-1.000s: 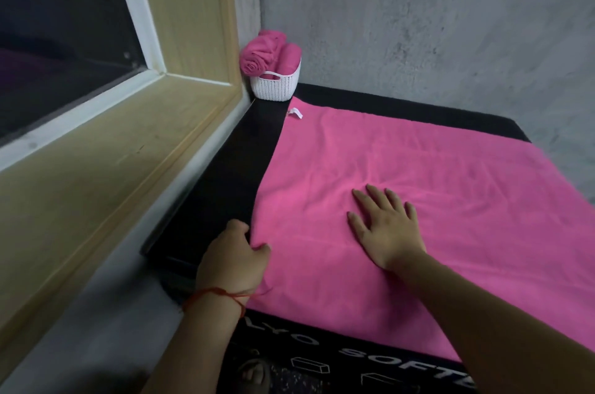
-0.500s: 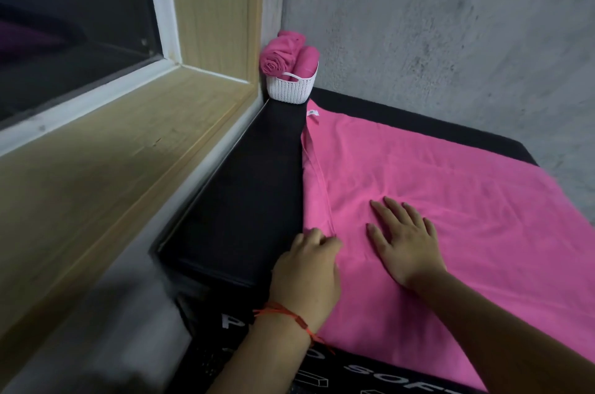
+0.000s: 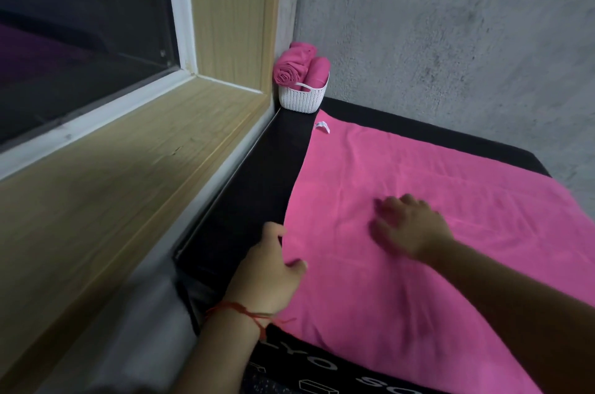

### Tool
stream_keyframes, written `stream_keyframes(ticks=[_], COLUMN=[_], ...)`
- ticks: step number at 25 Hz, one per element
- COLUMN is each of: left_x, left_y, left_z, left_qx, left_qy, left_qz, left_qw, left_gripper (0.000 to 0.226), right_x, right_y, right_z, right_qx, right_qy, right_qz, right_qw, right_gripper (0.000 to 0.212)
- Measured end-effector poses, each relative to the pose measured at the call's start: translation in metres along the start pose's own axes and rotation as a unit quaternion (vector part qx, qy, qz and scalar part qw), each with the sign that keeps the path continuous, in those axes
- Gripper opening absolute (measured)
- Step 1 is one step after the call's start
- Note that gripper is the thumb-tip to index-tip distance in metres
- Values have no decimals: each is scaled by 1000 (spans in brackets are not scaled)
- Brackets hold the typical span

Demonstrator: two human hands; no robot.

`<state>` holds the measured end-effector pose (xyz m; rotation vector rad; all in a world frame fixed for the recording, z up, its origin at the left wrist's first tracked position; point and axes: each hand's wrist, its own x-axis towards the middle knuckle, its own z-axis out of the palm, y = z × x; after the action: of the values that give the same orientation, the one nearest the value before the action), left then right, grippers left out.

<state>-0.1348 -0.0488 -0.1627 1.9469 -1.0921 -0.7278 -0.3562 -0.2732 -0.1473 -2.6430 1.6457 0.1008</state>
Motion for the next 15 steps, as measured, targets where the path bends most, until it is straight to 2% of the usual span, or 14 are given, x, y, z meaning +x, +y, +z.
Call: stream_keyframes(ticks=[4, 8, 10, 13, 15], left_x=[5, -4, -4, 1, 2], left_y=[-11, -19, -25, -35, -39], left_z=[-28, -39, -55, -82, -86], left_qx=[-43, -80, -87, -102, -67], left_qy=[-94, -245, -253, -213, -228], left_qz=[-86, -96, -90, -108, -127], left_qw=[991, 961, 959, 966, 963], left_gripper=[53, 15, 14, 14, 15], right_x=[76, 135, 154, 154, 147], right_y=[-43, -67, -62, -65, -65], right_z=[-43, -20, -8, -15, -19], right_qx=[93, 148, 128, 124, 94], right_qy=[-41, -105, -127, -143, -155], right_qz=[-51, 18, 31, 18, 11], right_qw=[993, 983, 983, 982, 983], right_gripper=[50, 57, 64, 70, 72])
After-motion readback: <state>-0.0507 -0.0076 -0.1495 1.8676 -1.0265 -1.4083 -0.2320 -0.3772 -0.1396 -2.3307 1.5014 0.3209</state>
